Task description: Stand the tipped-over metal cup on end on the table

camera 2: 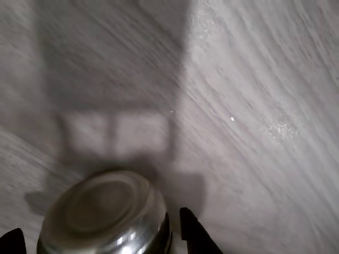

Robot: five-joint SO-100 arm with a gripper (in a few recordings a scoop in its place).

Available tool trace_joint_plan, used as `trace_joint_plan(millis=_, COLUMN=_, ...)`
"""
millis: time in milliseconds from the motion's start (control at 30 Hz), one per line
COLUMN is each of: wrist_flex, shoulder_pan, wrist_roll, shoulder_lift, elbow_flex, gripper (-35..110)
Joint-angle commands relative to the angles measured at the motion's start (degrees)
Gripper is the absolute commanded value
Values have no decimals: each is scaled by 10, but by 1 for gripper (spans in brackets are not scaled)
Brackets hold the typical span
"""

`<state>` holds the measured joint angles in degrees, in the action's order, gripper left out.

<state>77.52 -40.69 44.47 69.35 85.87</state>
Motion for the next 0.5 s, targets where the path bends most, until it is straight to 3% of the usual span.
trace_joint_plan(millis=0, wrist_flex=-4, shoulder_pan=10, wrist_roll=4, shoulder_lift=0, elbow_flex=-12, gripper=22)
trace_joint_plan(millis=67, wrist_flex=-8, shoulder_pan=13, wrist_roll=2, shoulder_lift=-4, elbow_flex=-12, gripper=3)
trace_joint_plan(millis=100, wrist_flex=-8, shoulder_pan=16, wrist_roll=0, shoulder_lift=-9, elbow_flex=-15, gripper=0)
trace_joint_plan(millis=467, wrist_flex=-18, shoulder_pan=20, wrist_roll=-3, shoulder_lift=28, elbow_flex=-12, gripper=0)
